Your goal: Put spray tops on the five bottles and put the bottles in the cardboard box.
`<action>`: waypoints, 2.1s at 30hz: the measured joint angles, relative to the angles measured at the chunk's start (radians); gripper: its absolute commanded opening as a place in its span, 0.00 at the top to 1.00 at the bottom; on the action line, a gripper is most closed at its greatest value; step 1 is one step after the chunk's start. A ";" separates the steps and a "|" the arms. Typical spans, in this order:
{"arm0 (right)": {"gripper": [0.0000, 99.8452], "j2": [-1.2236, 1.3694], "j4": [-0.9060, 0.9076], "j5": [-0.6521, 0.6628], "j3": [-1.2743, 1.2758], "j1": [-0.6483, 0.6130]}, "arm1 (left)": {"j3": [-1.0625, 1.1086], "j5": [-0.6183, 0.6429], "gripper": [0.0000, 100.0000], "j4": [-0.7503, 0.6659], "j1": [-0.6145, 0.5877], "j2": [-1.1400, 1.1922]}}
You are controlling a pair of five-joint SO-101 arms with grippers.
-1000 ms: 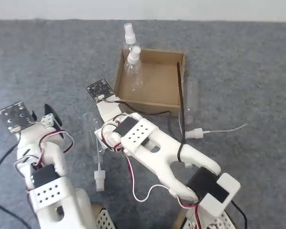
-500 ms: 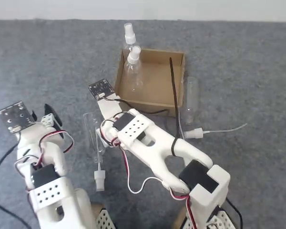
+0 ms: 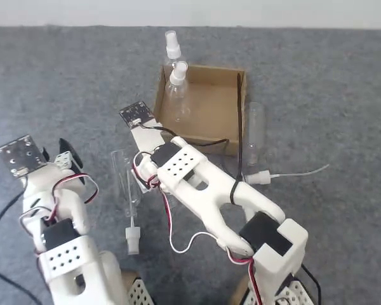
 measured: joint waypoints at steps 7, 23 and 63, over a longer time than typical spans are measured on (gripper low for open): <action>0.94 0.000 0.000 0.021 0.000 0.003 | 0.000 0.000 0.87 0.000 0.000 0.000; 0.96 -0.144 0.126 0.057 0.002 0.025 | 0.000 0.000 0.87 0.000 0.000 0.000; 0.75 -0.534 0.454 0.071 0.002 0.069 | 0.000 0.025 0.79 0.000 -0.051 0.000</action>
